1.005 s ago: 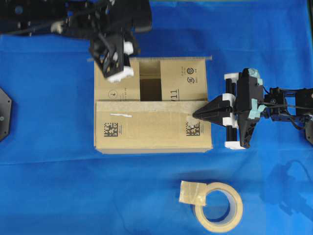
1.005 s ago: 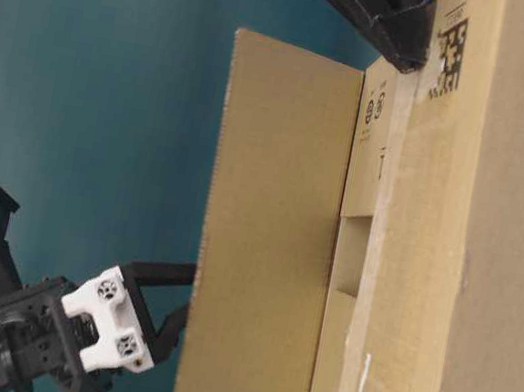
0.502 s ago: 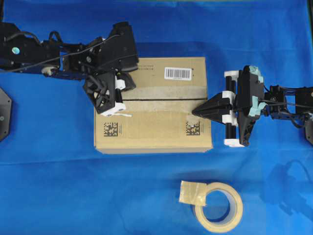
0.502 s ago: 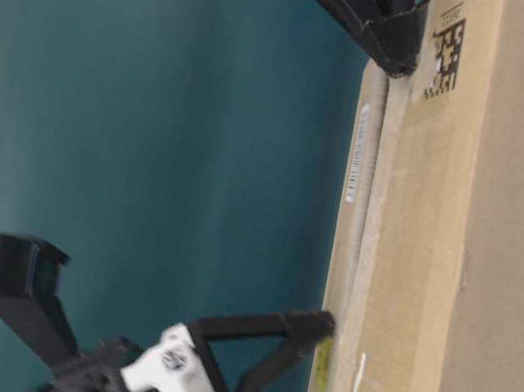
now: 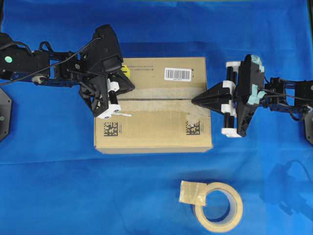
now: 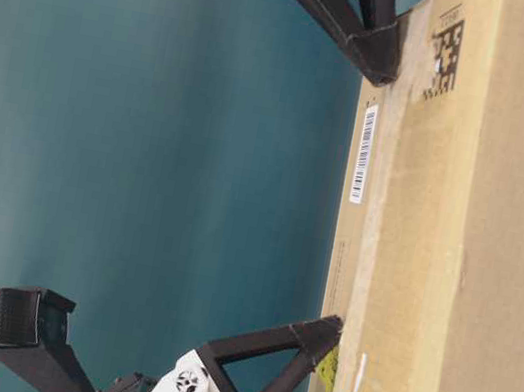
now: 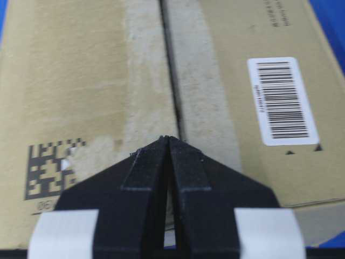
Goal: Close the cardboard box.
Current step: 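Fold the back flap forward over the box top with the left gripper, then press both grippers down along the center seam of the closed flaps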
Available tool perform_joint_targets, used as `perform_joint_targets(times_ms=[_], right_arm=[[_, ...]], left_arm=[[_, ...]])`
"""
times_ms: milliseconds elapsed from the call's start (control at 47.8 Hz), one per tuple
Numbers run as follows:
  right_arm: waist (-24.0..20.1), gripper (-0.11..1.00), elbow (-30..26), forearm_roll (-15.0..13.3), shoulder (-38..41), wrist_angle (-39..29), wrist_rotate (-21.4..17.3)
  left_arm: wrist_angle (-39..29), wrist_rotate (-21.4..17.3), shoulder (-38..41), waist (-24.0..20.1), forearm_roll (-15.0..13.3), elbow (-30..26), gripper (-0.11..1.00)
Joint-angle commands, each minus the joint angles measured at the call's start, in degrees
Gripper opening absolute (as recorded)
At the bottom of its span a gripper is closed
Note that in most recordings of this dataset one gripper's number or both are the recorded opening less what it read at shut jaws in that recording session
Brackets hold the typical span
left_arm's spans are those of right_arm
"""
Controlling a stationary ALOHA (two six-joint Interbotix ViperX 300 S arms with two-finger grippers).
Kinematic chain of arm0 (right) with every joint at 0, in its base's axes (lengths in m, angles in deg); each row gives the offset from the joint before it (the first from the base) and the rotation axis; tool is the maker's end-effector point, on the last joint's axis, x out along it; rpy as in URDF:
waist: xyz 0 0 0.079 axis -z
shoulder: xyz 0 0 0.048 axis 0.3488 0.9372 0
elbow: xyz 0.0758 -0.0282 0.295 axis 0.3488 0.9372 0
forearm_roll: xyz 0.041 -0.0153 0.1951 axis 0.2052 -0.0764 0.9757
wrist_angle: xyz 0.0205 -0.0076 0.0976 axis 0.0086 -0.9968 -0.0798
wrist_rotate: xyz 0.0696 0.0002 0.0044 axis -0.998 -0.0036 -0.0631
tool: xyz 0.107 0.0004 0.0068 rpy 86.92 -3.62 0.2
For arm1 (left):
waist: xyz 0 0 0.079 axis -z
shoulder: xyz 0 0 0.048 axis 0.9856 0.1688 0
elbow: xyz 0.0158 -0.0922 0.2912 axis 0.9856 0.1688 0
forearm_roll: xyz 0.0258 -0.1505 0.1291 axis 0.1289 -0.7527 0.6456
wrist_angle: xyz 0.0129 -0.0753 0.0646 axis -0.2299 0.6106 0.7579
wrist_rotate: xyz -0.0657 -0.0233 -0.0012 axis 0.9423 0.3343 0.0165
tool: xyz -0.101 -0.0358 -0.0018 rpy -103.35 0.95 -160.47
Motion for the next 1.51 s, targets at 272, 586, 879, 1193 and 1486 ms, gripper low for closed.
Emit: perform_joint_targets(times_ms=[272, 586, 879, 1193, 1486], right_arm=[[1.5, 0.00, -0.4, 0.0, 0.6, 0.5, 0.1], [1.4, 0.00, -0.3, 0.0, 1.3, 0.5, 0.1], [1.3, 0.00, -0.3, 0.0, 1.3, 0.6, 0.0], [1.2, 0.00, -0.3, 0.0, 1.3, 1.2, 0.0], [1.1, 0.00, -0.4, 0.0, 1.3, 1.9, 0.0]], left_arm=[[2.4, 0.1, -1.1, 0.7, -0.1, -0.1, 0.00], [11.0, -0.2, -3.2, 2.2, 0.0, 3.9, 0.00], [33.3, -1.0, -8.0, 4.8, 0.1, 13.7, 0.00], [50.4, -3.0, -6.5, 5.3, 0.2, 23.7, 0.00], [52.7, -4.0, -3.9, 5.3, 0.0, 26.4, 0.00]])
